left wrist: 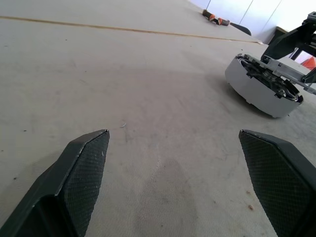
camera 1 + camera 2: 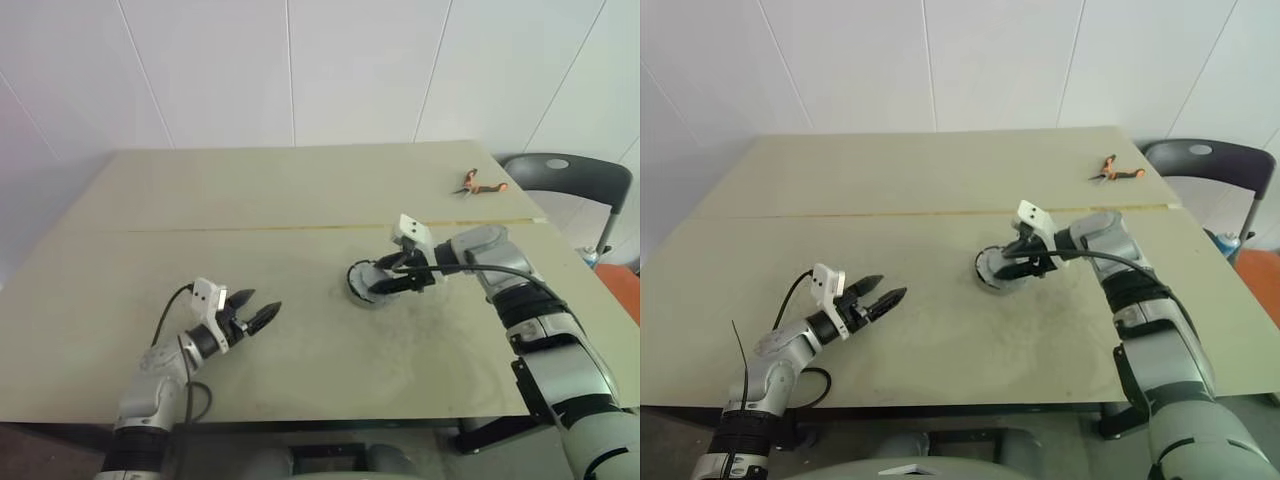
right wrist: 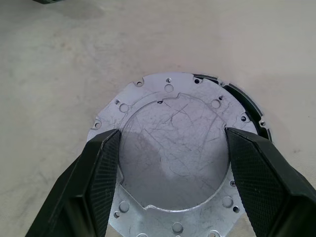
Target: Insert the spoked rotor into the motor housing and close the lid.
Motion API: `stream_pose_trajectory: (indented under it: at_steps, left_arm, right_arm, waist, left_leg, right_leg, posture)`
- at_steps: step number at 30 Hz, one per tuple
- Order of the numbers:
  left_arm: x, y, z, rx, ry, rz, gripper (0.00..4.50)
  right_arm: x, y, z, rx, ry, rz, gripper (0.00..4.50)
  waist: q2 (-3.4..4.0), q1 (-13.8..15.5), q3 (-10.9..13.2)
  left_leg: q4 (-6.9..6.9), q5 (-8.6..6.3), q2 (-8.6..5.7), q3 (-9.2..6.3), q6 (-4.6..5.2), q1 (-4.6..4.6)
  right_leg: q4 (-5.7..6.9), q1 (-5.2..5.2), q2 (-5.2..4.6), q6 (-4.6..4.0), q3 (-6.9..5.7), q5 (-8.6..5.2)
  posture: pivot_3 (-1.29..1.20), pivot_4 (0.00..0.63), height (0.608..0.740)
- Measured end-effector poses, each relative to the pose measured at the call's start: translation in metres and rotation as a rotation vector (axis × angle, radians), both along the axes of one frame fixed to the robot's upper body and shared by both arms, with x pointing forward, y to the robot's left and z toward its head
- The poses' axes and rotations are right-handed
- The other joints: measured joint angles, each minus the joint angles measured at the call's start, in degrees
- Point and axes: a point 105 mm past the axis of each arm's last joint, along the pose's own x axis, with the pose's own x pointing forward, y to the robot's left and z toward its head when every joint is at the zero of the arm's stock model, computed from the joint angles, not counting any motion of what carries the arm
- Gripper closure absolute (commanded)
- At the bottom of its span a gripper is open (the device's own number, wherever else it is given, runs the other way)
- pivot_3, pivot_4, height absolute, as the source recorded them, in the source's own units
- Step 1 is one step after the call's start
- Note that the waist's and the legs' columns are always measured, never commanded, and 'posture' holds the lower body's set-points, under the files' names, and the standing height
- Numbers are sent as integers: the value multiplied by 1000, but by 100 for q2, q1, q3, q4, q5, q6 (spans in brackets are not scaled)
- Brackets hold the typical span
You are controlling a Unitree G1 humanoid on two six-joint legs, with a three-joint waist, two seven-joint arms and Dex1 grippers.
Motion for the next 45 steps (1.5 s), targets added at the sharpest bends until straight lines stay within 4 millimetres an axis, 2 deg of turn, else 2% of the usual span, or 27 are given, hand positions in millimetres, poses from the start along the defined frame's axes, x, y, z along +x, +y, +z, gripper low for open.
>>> stream_pose_trajectory:
  at_steps: [8,12,14,22,25,28,31,33,36,45]
  left_arm:
    - [0,-1,0,-1,-1,-5,0]
    - [-1,-1,0,-2,-2,-10,0]
    - [-1,-1,0,-3,-4,-13,0]
    - [-1,-1,-2,-4,4,-11,0]
    - [-1,-1,-3,-4,6,-10,0]
    - [0,-1,-3,-4,5,-11,0]
    - [2,-1,-4,-5,1,-13,0]
    - [2,0,-7,-1,4,-9,0]
    - [2,1,-10,3,11,-8,0]
    - [2,0,-11,-4,13,-11,0]
  right_arm:
    - [1,3,4,23,-20,-10,1474]
    - [-9,16,25,80,-24,72,1474]
    - [-13,16,28,74,-27,93,1474]
    - [-21,16,23,109,36,75,1474]
    - [-28,26,29,174,63,91,1474]
    - [-40,48,41,279,103,160,1474]
    - [-54,65,42,349,192,217,1474]
    - [-59,68,42,376,248,214,1474]
    - [-60,73,41,382,260,206,1474]
    - [-54,83,30,276,91,240,1474]
  waist:
    - [11,0,8]
    - [14,-5,10]
    - [14,-1,10]
    - [9,-8,7]
    - [8,-32,7]
    - [8,-69,7]
    - [10,-76,13]
    - [20,-75,32]
    - [28,-132,41]
    - [25,-149,41]
  left_leg:
    - [3,4,0,1,-6,-1]
    - [1,4,3,2,-6,-2]
    - [4,4,4,2,-6,-1]
    - [14,5,14,3,-9,8]
    - [13,5,18,2,-9,20]
    - [14,6,22,-10,-9,41]
    - [22,9,21,-18,-13,73]
    - [38,9,20,-20,-13,101]
    - [69,8,14,-19,-12,96]
    - [81,8,14,-20,-12,105]
  right_leg:
    - [8,-3,1,0,1,0]
    - [12,-10,5,1,2,1]
    - [16,-10,7,1,2,1]
    - [36,-9,33,1,9,1]
    - [62,-19,45,0,25,0]
    - [84,-17,61,-1,35,0]
    - [96,13,71,-15,35,-8]
    - [94,52,75,-20,31,-14]
    - [93,65,72,-16,31,-16]
    - [99,76,75,3,31,-13]
  posture:
    - [0,0,740]
    - [0,0,740]
    - [0,0,740]
    - [0,0,740]
    - [0,0,740]
    - [0,0,740]
    - [0,0,740]
    - [0,0,740]
    - [0,0,740]
    - [0,0,740]
